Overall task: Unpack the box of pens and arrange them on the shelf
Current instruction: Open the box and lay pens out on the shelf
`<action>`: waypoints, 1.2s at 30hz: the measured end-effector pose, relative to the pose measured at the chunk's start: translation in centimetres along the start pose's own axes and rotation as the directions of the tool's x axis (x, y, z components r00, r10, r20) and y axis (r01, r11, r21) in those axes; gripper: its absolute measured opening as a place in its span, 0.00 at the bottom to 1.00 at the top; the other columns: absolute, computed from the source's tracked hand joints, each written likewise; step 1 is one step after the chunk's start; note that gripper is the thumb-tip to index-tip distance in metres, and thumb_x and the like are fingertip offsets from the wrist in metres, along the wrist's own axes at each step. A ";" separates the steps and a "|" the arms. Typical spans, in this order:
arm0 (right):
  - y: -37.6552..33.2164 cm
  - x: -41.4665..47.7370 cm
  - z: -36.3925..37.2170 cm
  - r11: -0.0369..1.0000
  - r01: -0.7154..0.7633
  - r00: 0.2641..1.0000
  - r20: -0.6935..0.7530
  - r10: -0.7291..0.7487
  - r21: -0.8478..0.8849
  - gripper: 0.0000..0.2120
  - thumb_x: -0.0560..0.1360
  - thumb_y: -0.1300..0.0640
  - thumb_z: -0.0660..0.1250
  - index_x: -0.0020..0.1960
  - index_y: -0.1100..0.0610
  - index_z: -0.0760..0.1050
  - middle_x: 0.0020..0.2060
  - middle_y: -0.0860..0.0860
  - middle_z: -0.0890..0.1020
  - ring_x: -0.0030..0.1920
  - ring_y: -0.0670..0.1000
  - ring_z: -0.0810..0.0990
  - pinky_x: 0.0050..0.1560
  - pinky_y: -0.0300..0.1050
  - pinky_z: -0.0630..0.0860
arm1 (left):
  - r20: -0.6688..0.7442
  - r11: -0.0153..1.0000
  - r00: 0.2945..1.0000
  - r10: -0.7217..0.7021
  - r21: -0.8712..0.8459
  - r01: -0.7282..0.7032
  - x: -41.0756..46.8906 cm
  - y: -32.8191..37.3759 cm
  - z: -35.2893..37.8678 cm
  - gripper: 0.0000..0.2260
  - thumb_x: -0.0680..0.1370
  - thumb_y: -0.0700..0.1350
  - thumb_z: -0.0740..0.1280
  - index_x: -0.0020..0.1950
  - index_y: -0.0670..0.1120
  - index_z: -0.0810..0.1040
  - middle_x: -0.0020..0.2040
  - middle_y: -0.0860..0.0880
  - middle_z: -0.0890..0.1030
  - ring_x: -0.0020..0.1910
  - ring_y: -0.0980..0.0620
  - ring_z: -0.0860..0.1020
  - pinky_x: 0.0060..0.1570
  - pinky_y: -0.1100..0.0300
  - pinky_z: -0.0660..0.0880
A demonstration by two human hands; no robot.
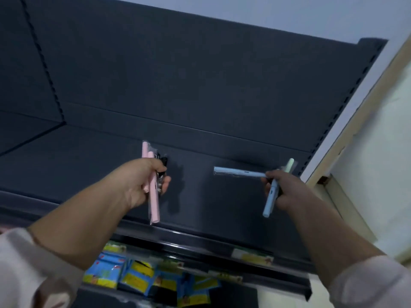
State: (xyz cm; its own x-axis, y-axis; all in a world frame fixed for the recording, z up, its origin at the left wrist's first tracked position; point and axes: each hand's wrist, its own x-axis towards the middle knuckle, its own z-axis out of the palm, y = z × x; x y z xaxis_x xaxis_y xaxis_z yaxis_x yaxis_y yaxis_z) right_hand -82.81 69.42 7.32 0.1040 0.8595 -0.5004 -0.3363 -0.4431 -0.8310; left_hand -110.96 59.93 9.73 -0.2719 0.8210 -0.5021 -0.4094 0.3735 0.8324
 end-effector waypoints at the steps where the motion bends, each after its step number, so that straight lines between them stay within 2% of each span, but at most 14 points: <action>1: -0.7 1.2 -1.3 1.000 -0.006 1.000 0.007 0.006 0.000 0.04 0.77 0.65 0.64 0.45 0.61 0.70 0.37 0.56 0.76 0.34 0.48 0.77 0.22 0.34 0.73 | 0.001 1.000 1.000 -0.005 0.001 0.005 0.3 -0.8 2.4 0.04 0.78 0.34 0.60 0.43 0.39 0.69 0.35 0.43 0.73 0.33 0.49 0.76 0.22 0.63 0.76; 5: -2.6 5.8 -4.7 0.999 -0.052 0.998 0.030 0.052 -0.017 0.04 0.77 0.66 0.63 0.44 0.61 0.69 0.37 0.57 0.76 0.34 0.49 0.77 0.22 0.33 0.73 | 0.010 0.999 1.000 -0.014 0.031 0.013 1.7 -3.1 10.1 0.04 0.79 0.34 0.60 0.45 0.37 0.72 0.38 0.43 0.77 0.31 0.50 0.79 0.27 0.58 0.79; 8: -3.4 8.5 -4.9 0.994 -0.103 0.992 0.074 0.105 -0.028 0.05 0.76 0.67 0.63 0.43 0.62 0.69 0.37 0.58 0.78 0.36 0.49 0.78 0.22 0.33 0.73 | -0.008 1.000 1.000 -0.012 0.014 0.012 2.6 -3.4 12.9 0.02 0.79 0.34 0.61 0.48 0.36 0.72 0.38 0.43 0.78 0.29 0.50 0.81 0.27 0.57 0.79; 12: -4.0 11.1 -3.4 0.992 -0.128 0.985 0.119 0.128 -0.008 0.02 0.76 0.67 0.65 0.46 0.62 0.72 0.42 0.56 0.79 0.38 0.49 0.80 0.33 0.38 0.76 | -0.090 1.000 0.996 -0.002 -0.006 0.001 3.7 -3.3 14.2 0.03 0.79 0.34 0.60 0.46 0.37 0.73 0.38 0.44 0.78 0.25 0.53 0.80 0.27 0.59 0.78; 16: -3.4 12.5 -2.4 0.992 -0.089 0.993 0.088 0.082 0.090 0.11 0.75 0.67 0.67 0.56 0.62 0.72 0.45 0.55 0.78 0.37 0.49 0.81 0.33 0.38 0.81 | -0.126 1.000 0.992 -0.026 -0.016 0.024 5.0 -3.2 14.3 0.03 0.79 0.34 0.61 0.47 0.38 0.73 0.38 0.44 0.79 0.25 0.53 0.80 0.29 0.59 0.79; 18: -3.1 12.8 -2.2 0.992 -0.060 0.996 0.075 0.051 0.113 0.08 0.75 0.66 0.69 0.50 0.60 0.71 0.44 0.55 0.77 0.37 0.50 0.79 0.36 0.40 0.81 | -0.136 0.999 0.990 -0.035 -0.021 0.032 5.8 -3.2 14.1 0.03 0.79 0.35 0.61 0.47 0.38 0.73 0.38 0.44 0.79 0.25 0.53 0.80 0.31 0.58 0.79; 20: -2.8 12.9 -2.3 0.996 -0.015 0.999 0.044 0.011 0.091 0.08 0.75 0.63 0.69 0.46 0.58 0.70 0.41 0.53 0.75 0.36 0.50 0.77 0.37 0.42 0.80 | -0.132 0.999 0.991 -0.036 -0.023 0.033 6.7 -3.0 14.1 0.03 0.79 0.34 0.60 0.47 0.38 0.73 0.38 0.44 0.79 0.24 0.53 0.80 0.28 0.60 0.78; 23: -2.5 12.8 -2.7 0.998 0.029 1.000 0.005 -0.029 0.056 0.06 0.78 0.58 0.65 0.50 0.58 0.69 0.36 0.54 0.74 0.33 0.50 0.74 0.37 0.44 0.77 | -0.107 0.999 0.993 -0.050 -0.002 0.050 7.9 -2.7 14.5 0.03 0.79 0.34 0.60 0.48 0.38 0.73 0.38 0.44 0.78 0.24 0.53 0.80 0.27 0.60 0.78; 26: -2.6 12.6 -3.1 0.998 -0.042 0.999 -0.005 0.042 0.037 0.04 0.81 0.59 0.61 0.54 0.58 0.68 0.37 0.55 0.74 0.35 0.52 0.75 0.52 0.55 0.76 | -0.071 0.997 0.994 -0.081 0.007 0.081 8.8 -2.7 15.0 0.02 0.79 0.34 0.61 0.48 0.38 0.73 0.38 0.43 0.79 0.25 0.52 0.80 0.28 0.59 0.79; 27: -2.8 12.4 -3.2 0.997 -0.070 0.998 0.005 0.070 0.037 0.04 0.81 0.61 0.60 0.55 0.59 0.68 0.38 0.55 0.74 0.36 0.53 0.75 0.55 0.56 0.75 | -0.061 0.996 0.994 -0.088 0.013 0.089 9.1 -2.7 15.1 0.02 0.78 0.33 0.61 0.48 0.38 0.73 0.38 0.43 0.79 0.25 0.52 0.80 0.27 0.59 0.78; 32: -3.5 12.7 -3.1 0.996 -0.090 0.995 0.036 0.090 0.001 0.03 0.80 0.67 0.58 0.50 0.61 0.69 0.41 0.58 0.74 0.39 0.54 0.76 0.40 0.50 0.75 | -0.013 0.992 0.994 -0.111 0.060 0.112 10.3 -2.5 15.5 0.03 0.79 0.33 0.61 0.47 0.38 0.73 0.37 0.43 0.79 0.23 0.53 0.79 0.25 0.62 0.77; 36: -3.5 13.5 -3.1 0.977 0.039 0.999 -0.001 -0.040 -0.208 0.03 0.79 0.66 0.59 0.50 0.59 0.68 0.41 0.57 0.73 0.36 0.54 0.75 0.34 0.47 0.73 | 0.013 0.987 0.990 -0.143 0.075 0.141 11.0 -2.4 15.2 0.03 0.78 0.33 0.61 0.47 0.38 0.74 0.38 0.43 0.79 0.24 0.53 0.79 0.26 0.62 0.77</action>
State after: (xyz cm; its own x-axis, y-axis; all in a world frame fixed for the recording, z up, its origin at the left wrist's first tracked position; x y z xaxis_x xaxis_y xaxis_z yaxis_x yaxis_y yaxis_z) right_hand -77.34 81.78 2.68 0.1181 0.8764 -0.4669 -0.1301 -0.4525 -0.8822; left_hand -99.74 74.62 5.80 -0.1992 0.7649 -0.6125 -0.3774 0.5169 0.7683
